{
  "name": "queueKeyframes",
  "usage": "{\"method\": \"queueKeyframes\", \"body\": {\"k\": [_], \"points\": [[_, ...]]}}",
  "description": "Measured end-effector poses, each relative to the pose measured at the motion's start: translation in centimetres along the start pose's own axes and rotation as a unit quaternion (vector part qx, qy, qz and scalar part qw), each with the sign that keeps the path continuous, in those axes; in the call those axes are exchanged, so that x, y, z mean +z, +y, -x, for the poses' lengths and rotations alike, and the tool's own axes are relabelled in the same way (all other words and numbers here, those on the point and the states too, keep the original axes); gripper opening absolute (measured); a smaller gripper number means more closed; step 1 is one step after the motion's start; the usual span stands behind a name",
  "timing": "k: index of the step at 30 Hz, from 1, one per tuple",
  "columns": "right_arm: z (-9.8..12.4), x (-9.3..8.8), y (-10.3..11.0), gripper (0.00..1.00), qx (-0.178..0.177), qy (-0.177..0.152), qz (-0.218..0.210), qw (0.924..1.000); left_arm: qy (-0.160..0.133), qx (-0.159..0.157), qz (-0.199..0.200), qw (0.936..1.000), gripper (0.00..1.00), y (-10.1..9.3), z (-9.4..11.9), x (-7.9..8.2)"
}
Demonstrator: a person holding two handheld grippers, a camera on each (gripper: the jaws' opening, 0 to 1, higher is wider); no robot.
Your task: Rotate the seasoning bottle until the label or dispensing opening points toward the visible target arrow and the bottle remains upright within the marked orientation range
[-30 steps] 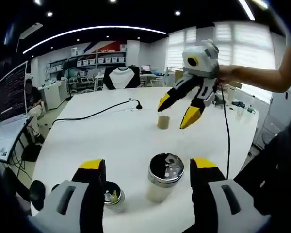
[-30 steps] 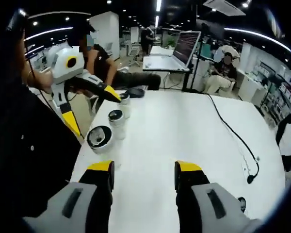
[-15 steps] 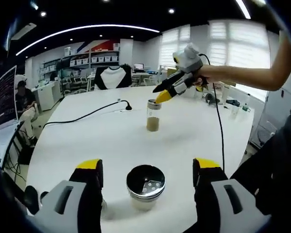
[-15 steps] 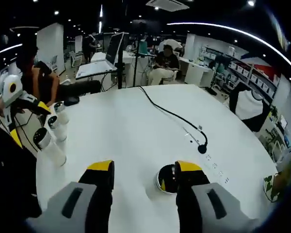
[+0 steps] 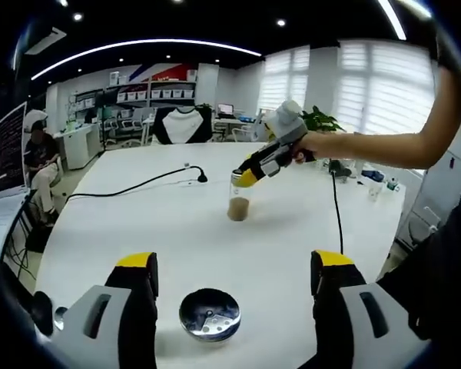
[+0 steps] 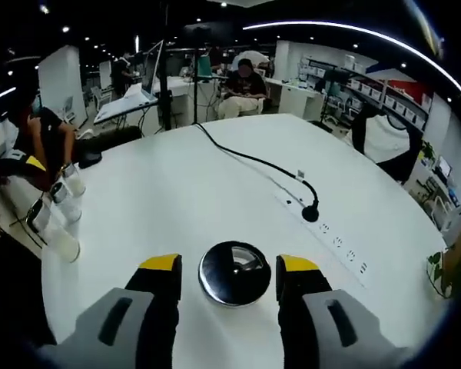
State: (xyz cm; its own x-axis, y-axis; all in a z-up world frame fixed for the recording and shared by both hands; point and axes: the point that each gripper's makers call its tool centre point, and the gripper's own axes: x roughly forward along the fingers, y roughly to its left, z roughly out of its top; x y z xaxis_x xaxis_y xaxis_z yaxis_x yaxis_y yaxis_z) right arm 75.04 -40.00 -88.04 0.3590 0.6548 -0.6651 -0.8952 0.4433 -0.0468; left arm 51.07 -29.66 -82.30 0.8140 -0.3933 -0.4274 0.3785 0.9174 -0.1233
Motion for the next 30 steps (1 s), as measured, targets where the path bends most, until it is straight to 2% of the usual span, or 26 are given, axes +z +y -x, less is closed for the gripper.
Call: {"method": "queueKeyframes", "body": {"k": [8, 10, 16, 21, 30], "points": [[-0.3, 0.1, -0.8, 0.40, 0.009, -0.019, -0.017, 0.9996, 0.011, 0.004, 0.003, 0.9999, 0.85, -0.4, -0.7, 0.0], [-0.4, 0.0, -0.6, 0.38, 0.022, -0.023, -0.024, 0.9992, 0.014, 0.005, 0.003, 0.9999, 0.85, -0.4, -1.0, -0.1], [-0.3, 0.0, -0.5, 0.38, 0.026, -0.020, -0.012, 0.9994, 0.009, 0.006, 0.011, 0.9999, 0.84, -0.5, -1.6, 0.3], [-0.3, -0.3, -0.3, 0.38, 0.037, -0.024, -0.004, 0.9990, 0.012, -0.004, -0.005, 0.9999, 0.84, -0.9, -1.9, 0.5], [1.1, -0.7, 2.9, 0.38, 0.042, -0.017, 0.008, 0.9989, 0.014, -0.017, -0.003, 0.9998, 0.84, -1.2, -1.6, 0.1]]}}
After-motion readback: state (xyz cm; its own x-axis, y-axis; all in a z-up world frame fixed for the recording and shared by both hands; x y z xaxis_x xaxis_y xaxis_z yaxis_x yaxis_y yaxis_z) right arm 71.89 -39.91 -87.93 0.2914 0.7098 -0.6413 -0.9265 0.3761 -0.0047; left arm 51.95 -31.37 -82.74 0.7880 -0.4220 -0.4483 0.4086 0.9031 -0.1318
